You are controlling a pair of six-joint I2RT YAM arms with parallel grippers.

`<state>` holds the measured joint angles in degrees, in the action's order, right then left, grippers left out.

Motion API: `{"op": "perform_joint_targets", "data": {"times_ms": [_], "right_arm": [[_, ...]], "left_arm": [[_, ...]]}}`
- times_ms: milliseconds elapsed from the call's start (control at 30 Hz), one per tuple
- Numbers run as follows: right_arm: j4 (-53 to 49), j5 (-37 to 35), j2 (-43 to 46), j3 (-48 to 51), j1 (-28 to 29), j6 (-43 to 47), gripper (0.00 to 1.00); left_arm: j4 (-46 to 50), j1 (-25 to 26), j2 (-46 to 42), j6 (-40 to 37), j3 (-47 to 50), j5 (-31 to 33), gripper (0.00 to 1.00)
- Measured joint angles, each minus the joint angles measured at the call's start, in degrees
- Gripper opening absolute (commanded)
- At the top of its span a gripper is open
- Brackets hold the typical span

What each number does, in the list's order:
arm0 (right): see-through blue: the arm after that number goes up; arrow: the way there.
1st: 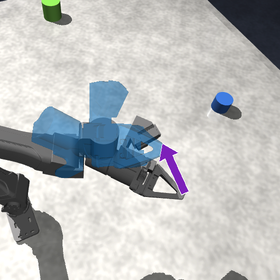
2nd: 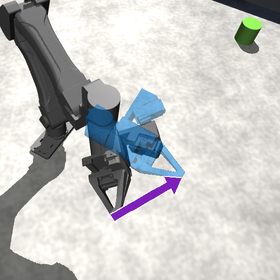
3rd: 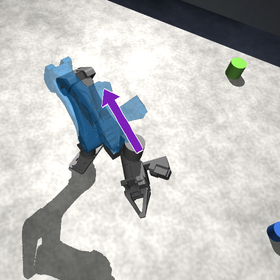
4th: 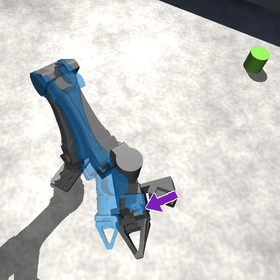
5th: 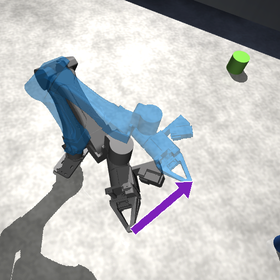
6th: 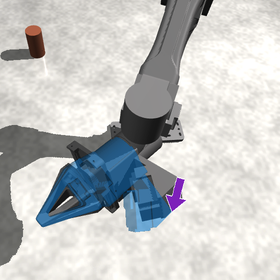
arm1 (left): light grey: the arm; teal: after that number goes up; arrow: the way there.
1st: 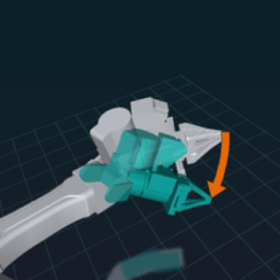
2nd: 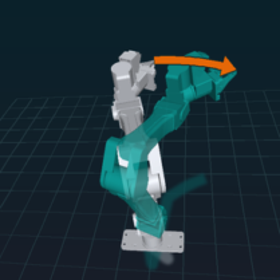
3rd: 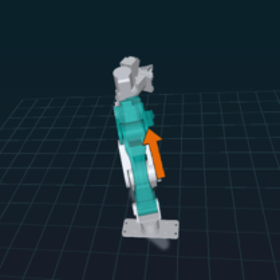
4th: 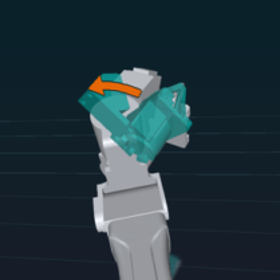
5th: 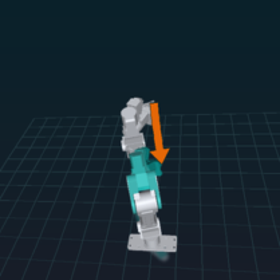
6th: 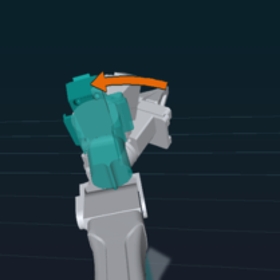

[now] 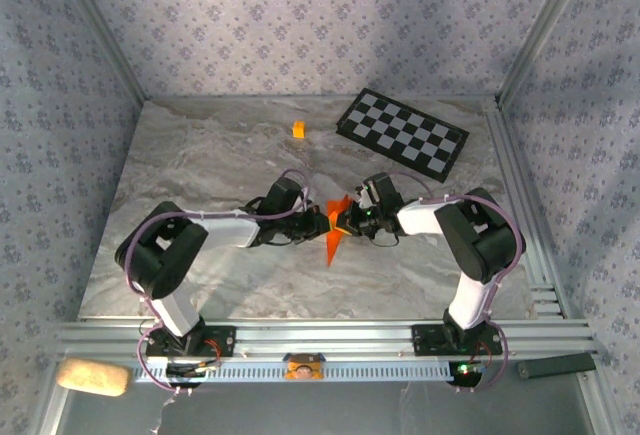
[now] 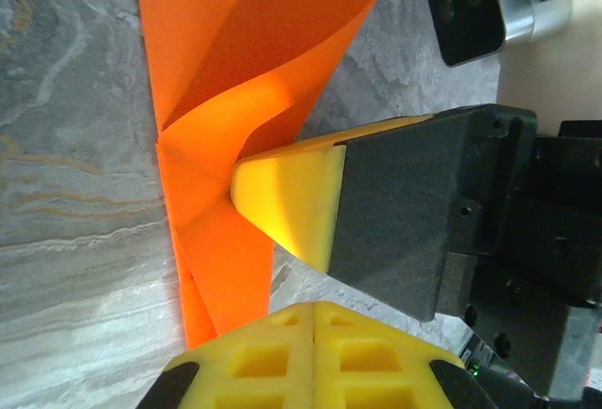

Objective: Fold a paper plane with a square sheet of paper (pick it up from the middle)
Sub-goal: Fold the wing for the fifth time at the center of the table.

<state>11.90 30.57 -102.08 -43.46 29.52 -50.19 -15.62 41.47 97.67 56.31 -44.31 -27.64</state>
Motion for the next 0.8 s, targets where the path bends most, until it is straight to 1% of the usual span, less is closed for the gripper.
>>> {"op": "perform_joint_targets", "data": {"times_ms": [400,533,633,800], "right_arm": [[0.0,-0.4,0.3,0.3,0.0,0.0,0.05],[0.0,-0.7,0.4,0.3,0.0,0.0,0.05],[0.0,-0.7,0.4,0.3,0.0,0.0,0.05],[-0.1,-0.8,0.4,0.3,0.0,0.0,0.05]], "left_arm": [[-0.4,1.4,2.6,0.1,-2.1,-0.7,0.00],[0.6,2.2,2.6,-0.2,-2.1,0.2,0.00],[0.7,2.9,1.5,-0.3,-0.8,1.7,0.00],[0.8,3.1,-0.9,-0.4,0.3,1.9,0.00]]}}
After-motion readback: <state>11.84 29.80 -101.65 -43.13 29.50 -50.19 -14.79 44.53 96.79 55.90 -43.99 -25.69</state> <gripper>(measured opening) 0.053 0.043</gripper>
